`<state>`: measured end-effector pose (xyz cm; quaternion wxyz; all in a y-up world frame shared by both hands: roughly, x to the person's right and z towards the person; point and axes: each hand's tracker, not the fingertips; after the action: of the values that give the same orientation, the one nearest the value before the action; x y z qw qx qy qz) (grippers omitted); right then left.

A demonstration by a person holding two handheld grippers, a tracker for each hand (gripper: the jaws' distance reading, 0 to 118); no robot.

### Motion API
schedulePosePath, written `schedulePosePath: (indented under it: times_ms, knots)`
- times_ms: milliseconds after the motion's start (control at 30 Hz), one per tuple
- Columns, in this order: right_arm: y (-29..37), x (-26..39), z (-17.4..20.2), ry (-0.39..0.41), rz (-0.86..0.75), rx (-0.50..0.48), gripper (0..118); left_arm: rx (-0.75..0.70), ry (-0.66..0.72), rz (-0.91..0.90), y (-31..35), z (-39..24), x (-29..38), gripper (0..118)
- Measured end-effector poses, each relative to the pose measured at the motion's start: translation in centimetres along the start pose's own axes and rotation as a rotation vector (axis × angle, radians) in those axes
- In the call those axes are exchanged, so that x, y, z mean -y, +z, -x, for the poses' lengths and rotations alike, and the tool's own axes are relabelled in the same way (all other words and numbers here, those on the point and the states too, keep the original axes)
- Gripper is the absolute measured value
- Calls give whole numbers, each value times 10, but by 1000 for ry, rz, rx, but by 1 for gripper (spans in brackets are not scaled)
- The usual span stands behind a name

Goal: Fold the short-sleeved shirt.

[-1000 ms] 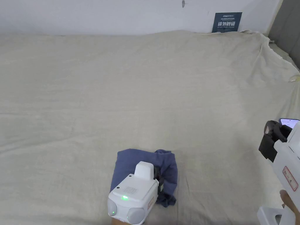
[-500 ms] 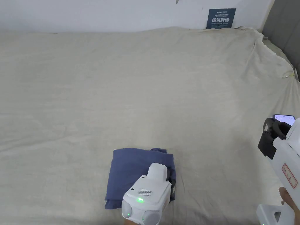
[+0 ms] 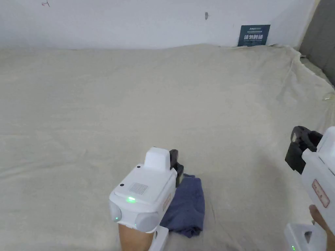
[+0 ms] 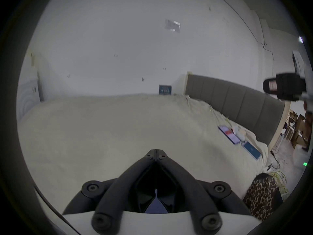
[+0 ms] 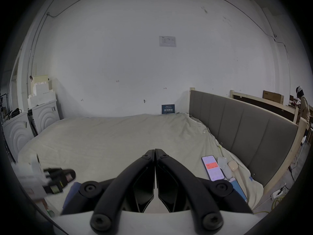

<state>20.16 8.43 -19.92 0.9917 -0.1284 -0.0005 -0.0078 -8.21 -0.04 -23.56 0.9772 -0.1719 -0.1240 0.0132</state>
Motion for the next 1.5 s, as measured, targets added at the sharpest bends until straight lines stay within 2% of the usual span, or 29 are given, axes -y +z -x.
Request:
schedulePosePath:
  times_ms: [233, 367, 567, 900, 1100, 1333, 1500]
  knots:
    - [-3, -24, 27, 24, -82, -50, 0, -162, -50, -195, 42, 48, -67, 0]
    - [-6, -31, 39, 36, -111, -70, 0, -241, -27, -257, 62, 78, -87, 0]
    - [-12, -31, 51, 45, -140, -83, 0, -362, -52, -305, 88, 117, -94, 0]
    - [-23, -19, 70, 39, -132, -116, 0, -407, -23, -290, 95, 140, -80, 0]
    - [-45, 20, 98, 34, -84, -178, 0, -396, 4, -257, 91, 144, -67, 0]
    - [-68, 99, 146, 60, 118, -272, 0, -383, 38, -225, 87, 153, -48, 0]
    - [-87, 156, 163, 82, 269, -297, 0, -373, 61, -177, 84, 158, -30, 0]
